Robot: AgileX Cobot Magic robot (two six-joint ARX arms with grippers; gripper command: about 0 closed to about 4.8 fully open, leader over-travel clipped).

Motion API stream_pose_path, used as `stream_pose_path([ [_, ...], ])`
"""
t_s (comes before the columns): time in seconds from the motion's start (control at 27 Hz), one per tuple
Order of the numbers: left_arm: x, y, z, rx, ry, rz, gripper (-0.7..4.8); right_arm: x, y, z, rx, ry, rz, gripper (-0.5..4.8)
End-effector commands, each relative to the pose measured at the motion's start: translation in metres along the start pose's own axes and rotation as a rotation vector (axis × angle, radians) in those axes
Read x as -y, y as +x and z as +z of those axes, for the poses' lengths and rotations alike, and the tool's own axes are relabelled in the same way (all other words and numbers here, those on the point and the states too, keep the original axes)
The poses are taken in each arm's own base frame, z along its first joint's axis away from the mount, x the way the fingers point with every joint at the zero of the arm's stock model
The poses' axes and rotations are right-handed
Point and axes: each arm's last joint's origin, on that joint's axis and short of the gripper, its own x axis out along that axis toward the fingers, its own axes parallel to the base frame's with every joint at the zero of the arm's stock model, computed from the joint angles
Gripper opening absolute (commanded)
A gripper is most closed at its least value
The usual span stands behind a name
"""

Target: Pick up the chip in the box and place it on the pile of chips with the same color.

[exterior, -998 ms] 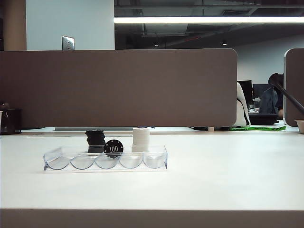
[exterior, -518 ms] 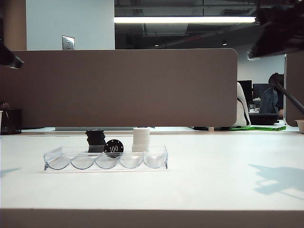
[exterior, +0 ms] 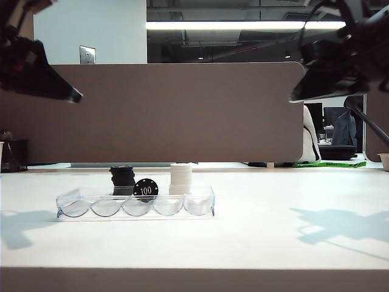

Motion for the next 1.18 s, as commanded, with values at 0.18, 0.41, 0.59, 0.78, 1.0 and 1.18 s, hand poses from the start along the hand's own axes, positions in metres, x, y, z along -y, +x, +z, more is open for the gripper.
stream_pose_path([
  [0.18,-0.007,0.021,-0.013,-0.025,-0.016,-0.009,-0.03,-0.005,0.024,0.0,-0.041,0.059,0.085,-0.06],
  [0.41,-0.008,0.034,-0.02,0.003,0.027,-0.083,0.9,-0.011,0.026,0.001,-0.033,0.052,0.107,-0.06],
  [0.59,-0.007,0.046,-0.031,0.025,0.136,-0.193,1.93,-0.011,0.026,0.001,-0.032,0.052,0.113,-0.06],
  [0.78,-0.01,0.059,-0.034,0.06,0.121,-0.284,1.93,-0.011,0.026,0.001,-0.031,0.052,0.118,-0.06],
  [1.0,-0.023,0.079,-0.025,0.088,0.113,-0.329,1.99,-0.011,0.026,0.001,-0.031,0.052,0.118,-0.06],
  [1.18,-0.036,0.098,-0.018,0.092,0.096,-0.381,2.2,-0.012,0.026,0.001,-0.03,0.052,0.136,-0.06],
])
